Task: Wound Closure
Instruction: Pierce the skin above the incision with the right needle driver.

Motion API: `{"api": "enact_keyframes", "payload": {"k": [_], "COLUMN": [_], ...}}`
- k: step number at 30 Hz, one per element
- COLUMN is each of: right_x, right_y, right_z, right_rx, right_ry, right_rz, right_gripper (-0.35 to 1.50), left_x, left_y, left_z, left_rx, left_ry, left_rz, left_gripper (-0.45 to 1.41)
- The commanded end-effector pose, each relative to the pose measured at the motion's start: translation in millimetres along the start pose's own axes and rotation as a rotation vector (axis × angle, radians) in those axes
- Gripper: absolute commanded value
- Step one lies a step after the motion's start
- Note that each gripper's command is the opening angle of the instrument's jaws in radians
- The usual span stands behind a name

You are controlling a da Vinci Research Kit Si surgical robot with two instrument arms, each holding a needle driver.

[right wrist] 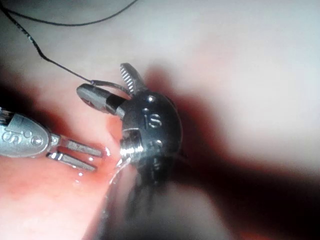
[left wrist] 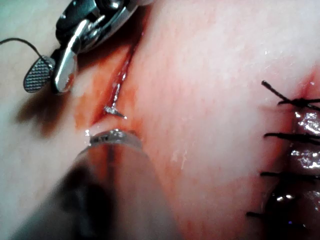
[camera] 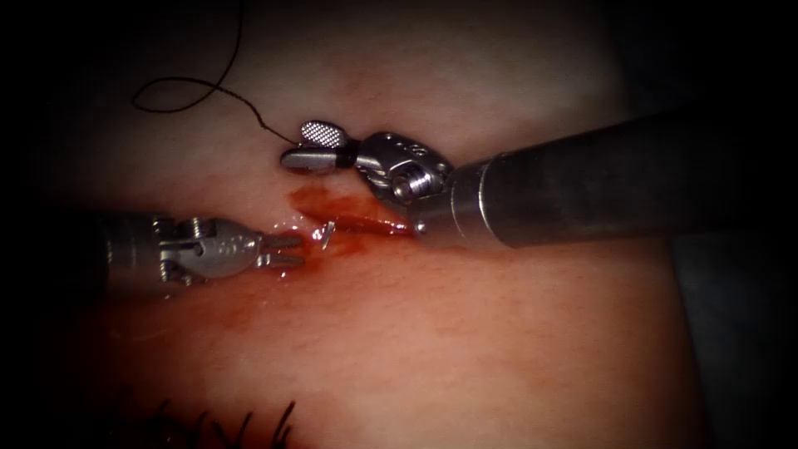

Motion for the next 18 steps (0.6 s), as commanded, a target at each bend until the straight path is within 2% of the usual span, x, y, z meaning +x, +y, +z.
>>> {"api": "enact_keyframes", "payload": {"k": [1,5,8,13,14,15,18], "right_x": [-0.1,0.9,1.5,1.3,1.0,1.0,0.5], "right_y": [0.3,-0.4,-1.6,-1.6,-1.6,-1.6,-1.4], "right_z": [0.3,0.0,0.1,0.0,0.0,0.0,0.1], "right_rx": [-0.028,-0.082,-0.12,-0.122,-0.123,-0.123,-0.126], "right_ry": [0.004,0.006,-0.007,-0.051,-0.071,-0.071,-0.111], "right_rz": [-0.067,-0.166,-0.232,-0.256,-0.26,-0.26,-0.276], "right_gripper": [0.88,0.78,0.42,0.26,0.12,0.12,-0.03], "left_x": [0.1,0.1,0.2,0.2,0.2,0.2,0.3], "left_y": [0.0,0.0,0.1,0.2,0.3,0.3,0.3], "left_z": [0.8,0.8,0.8,0.7,0.7,0.7,0.6], "left_rx": [0.001,0.001,0.002,0.002,0.003,0.003,0.003], "left_ry": [0.0,0.0,0.0,-0.001,-0.001,-0.001,-0.002], "left_rz": [0.001,0.001,0.001,0.0,-0.001,-0.001,-0.001], "left_gripper": [-0.08,-0.07,-0.07,-0.07,-0.07,-0.07,-0.07]}}
